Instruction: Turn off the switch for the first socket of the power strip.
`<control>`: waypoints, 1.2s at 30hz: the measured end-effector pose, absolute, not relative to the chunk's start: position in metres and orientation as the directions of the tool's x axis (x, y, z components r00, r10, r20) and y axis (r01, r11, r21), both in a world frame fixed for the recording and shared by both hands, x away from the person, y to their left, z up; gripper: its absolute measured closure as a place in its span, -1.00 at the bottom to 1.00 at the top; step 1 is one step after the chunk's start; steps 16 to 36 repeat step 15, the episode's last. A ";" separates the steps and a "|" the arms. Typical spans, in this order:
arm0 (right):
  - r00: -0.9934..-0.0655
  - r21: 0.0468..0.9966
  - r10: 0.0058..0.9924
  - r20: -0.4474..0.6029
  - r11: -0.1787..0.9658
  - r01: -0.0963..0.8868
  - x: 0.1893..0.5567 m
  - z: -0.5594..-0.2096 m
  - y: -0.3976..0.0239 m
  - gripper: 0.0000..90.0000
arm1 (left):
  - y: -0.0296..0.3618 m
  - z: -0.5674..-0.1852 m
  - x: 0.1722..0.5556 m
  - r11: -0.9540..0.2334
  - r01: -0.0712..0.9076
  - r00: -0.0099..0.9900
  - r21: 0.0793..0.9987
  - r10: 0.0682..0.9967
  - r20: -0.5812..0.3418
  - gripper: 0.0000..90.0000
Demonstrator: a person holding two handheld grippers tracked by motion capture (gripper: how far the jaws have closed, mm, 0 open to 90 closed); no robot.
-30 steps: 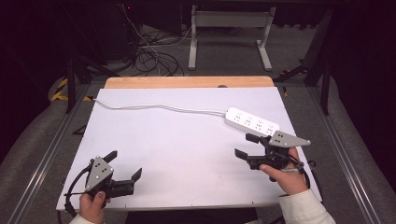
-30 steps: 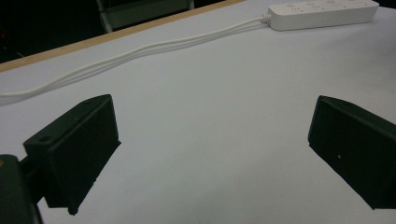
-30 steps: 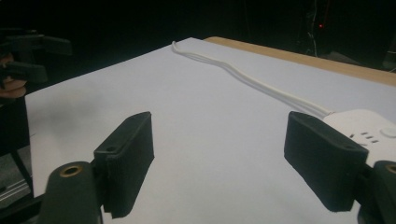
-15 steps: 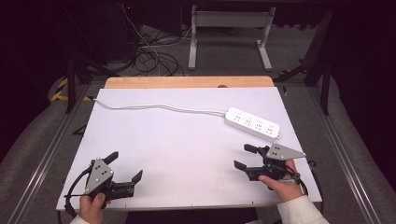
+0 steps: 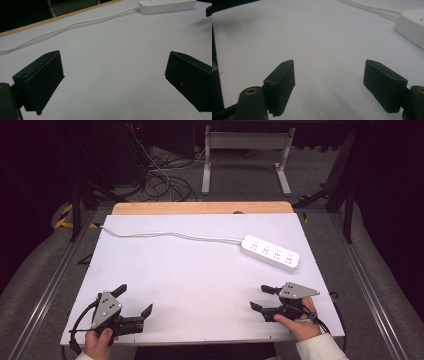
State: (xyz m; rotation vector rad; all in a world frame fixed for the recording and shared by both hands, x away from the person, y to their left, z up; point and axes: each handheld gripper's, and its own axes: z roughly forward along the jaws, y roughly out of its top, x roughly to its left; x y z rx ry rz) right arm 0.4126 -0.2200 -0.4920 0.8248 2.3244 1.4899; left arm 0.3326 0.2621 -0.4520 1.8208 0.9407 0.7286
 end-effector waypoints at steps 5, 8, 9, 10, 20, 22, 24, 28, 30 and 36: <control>-0.806 0.897 0.586 0.079 0.311 0.315 0.414 -0.493 -0.218 -0.42 | 0.263 -0.453 0.333 -0.283 0.284 0.529 0.916 0.843 0.097 -0.95; -0.797 0.907 0.602 0.055 0.303 0.291 0.413 -0.491 -0.220 -0.42 | 0.262 -0.454 0.335 -0.282 0.289 0.532 0.915 0.842 0.091 -0.95; -0.794 0.911 0.606 0.046 0.300 0.282 0.413 -0.490 -0.220 -0.43 | 0.262 -0.454 0.335 -0.282 0.292 0.533 0.914 0.841 0.089 -0.95; -0.791 0.916 0.610 0.036 0.297 0.271 0.412 -0.489 -0.220 -0.43 | 0.263 -0.455 0.336 -0.279 0.297 0.537 0.913 0.840 0.082 -0.95; -0.784 0.928 0.620 0.010 0.286 0.237 0.412 -0.487 -0.222 -0.46 | 0.264 -0.455 0.337 -0.267 0.301 0.542 0.915 0.838 0.065 -0.95; -0.784 0.928 0.620 0.010 0.286 0.237 0.412 -0.487 -0.222 -0.46 | 0.264 -0.455 0.337 -0.267 0.301 0.542 0.915 0.838 0.065 -0.95; -0.784 0.928 0.620 0.010 0.286 0.237 0.412 -0.487 -0.222 -0.46 | 0.264 -0.455 0.337 -0.267 0.301 0.542 0.915 0.838 0.065 -0.95; -0.784 0.928 0.620 0.010 0.286 0.237 0.412 -0.487 -0.222 -0.46 | 0.264 -0.455 0.337 -0.267 0.301 0.542 0.915 0.838 0.065 -0.95; -0.784 0.928 0.620 0.010 0.286 0.237 0.412 -0.487 -0.222 -0.46 | 0.264 -0.455 0.337 -0.267 0.301 0.542 0.915 0.838 0.065 -0.95; -0.784 0.928 0.620 0.010 0.286 0.237 0.412 -0.487 -0.222 -0.46 | 0.264 -0.455 0.337 -0.267 0.301 0.542 0.915 0.838 0.065 -0.95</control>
